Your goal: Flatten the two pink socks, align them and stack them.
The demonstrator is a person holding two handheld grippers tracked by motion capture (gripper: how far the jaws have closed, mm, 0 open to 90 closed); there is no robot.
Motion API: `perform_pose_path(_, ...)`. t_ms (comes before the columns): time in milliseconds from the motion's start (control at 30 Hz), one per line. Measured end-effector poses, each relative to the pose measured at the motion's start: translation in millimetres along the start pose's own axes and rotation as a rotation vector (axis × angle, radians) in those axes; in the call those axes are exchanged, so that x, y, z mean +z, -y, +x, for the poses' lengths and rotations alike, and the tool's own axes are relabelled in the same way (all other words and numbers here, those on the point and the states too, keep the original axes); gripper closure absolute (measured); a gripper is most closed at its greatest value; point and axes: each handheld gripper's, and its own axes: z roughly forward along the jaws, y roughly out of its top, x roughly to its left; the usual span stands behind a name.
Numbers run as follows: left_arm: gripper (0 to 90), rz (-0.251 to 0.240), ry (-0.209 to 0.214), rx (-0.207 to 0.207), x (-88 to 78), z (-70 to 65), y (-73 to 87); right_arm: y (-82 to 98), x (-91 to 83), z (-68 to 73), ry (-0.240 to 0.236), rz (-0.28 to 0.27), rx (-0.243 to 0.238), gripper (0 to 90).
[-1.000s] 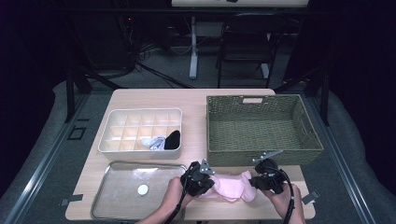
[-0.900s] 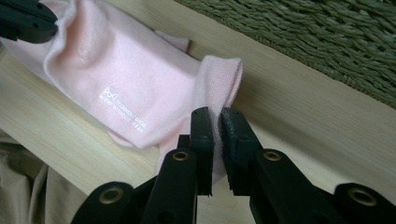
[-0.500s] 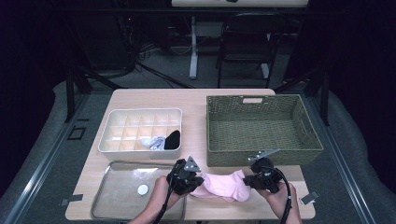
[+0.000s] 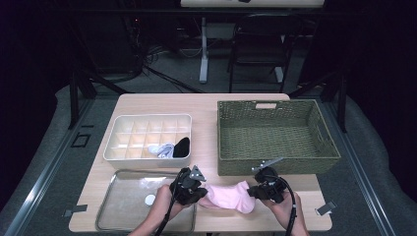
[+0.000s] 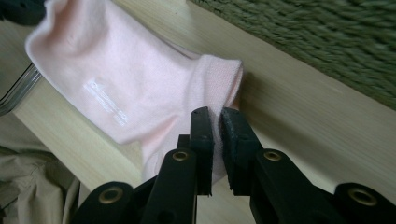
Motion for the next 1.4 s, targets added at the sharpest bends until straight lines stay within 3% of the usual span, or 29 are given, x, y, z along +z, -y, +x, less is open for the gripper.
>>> perform_pose_path(33, 88.0, 0.012, -0.007, 0.006, 1.7, 0.6, 0.7, -0.9, 4.2, 0.0, -0.004, 0.029, -0.011, 83.2)
perform_pose_path(133, 87.9, 0.022, -0.008, -0.008, 4.7, 4.5, 2.8, -1.0, 11.4, 1.5, 0.011, 0.004, -0.003, 83.2)
perform_pose_path(167, 87.8, 0.021, -0.015, -0.014, 4.6, 5.4, 2.9, -2.4, 12.8, 0.3, 0.024, 0.021, -0.024, 83.2)
perform_pose_path(233, 87.1, 0.025, -0.018, -0.023, 4.9, 7.6, 3.3, -2.0, 14.7, 0.0, 0.031, 0.009, -0.013, 82.8)
perform_pose_path(367, 82.5, 0.017, -0.027, -0.054, 3.0, 10.8, 3.2, -0.8, 16.0, -2.4, 0.026, 0.045, -0.024, 80.2)
perform_pose_path(400, 80.0, -0.003, -0.029, -0.063, 0.9, 11.4, 2.3, 0.7, 17.9, -1.8, 0.015, 0.027, -0.010, 79.5)
perform_pose_path(433, 65.1, -0.059, -0.024, -0.096, -2.7, 11.6, 0.4, 1.7, 16.7, -3.9, 0.027, 0.065, -0.021, 79.6)
perform_pose_path(467, 62.8, -0.069, -0.030, -0.096, -3.4, 10.6, -1.2, 2.1, 16.5, -4.2, 0.024, 0.060, -0.019, 79.9)
perform_pose_path(533, 58.5, -0.080, -0.048, -0.094, -2.6, 7.9, -3.8, 2.6, 16.4, -4.3, 0.021, 0.046, -0.007, 80.1)
perform_pose_path(600, 52.4, -0.034, -0.038, -0.081, 5.2, 4.7, -6.5, 3.5, 15.9, -7.0, 0.034, 0.048, -0.003, 80.5)
perform_pose_path(633, 51.7, -0.034, -0.038, -0.081, 5.2, 4.7, -6.5, 3.5, 15.9, -7.0, 0.034, 0.048, -0.003, 80.5)
perform_pose_path(767, 51.0, 0.049, -0.030, -0.087, 15.0, 7.0, -3.9, 6.5, 19.6, -5.7, 0.048, 0.041, 0.006, 79.1)
perform_pose_path(967, 50.5, 0.089, -0.016, -0.099, 18.5, 8.3, -2.4, 4.8, 19.7, -5.7, 0.068, 0.018, -0.033, 78.8)
perform_pose_path(1000, 51.4, 0.102, -0.013, -0.103, 21.2, 8.2, -1.8, 5.0, 19.8, -3.7, 0.071, -0.005, -0.052, 79.7)
perform_pose_path(1067, 51.8, 0.113, -0.017, -0.101, 22.3, 7.8, -1.6, 5.4, 20.9, -2.0, 0.073, -0.012, -0.044, 79.7)
perform_pose_path(1200, 55.9, 0.131, -0.009, -0.090, 25.4, 5.2, -1.6, 5.2, 24.7, -5.3, 0.079, 0.048, -0.065, 76.6)
perform_pose_path(1333, 61.6, 0.133, -0.002, -0.077, 26.5, 3.1, -1.5, 6.1, 26.4, -4.1, 0.068, 0.037, -0.043, 71.9)
perform_pose_path(1400, 65.1, 0.135, -0.001, -0.060, 27.5, 1.8, -1.3, 6.2, 28.2, -3.6, 0.068, 0.065, -0.061, 69.6)
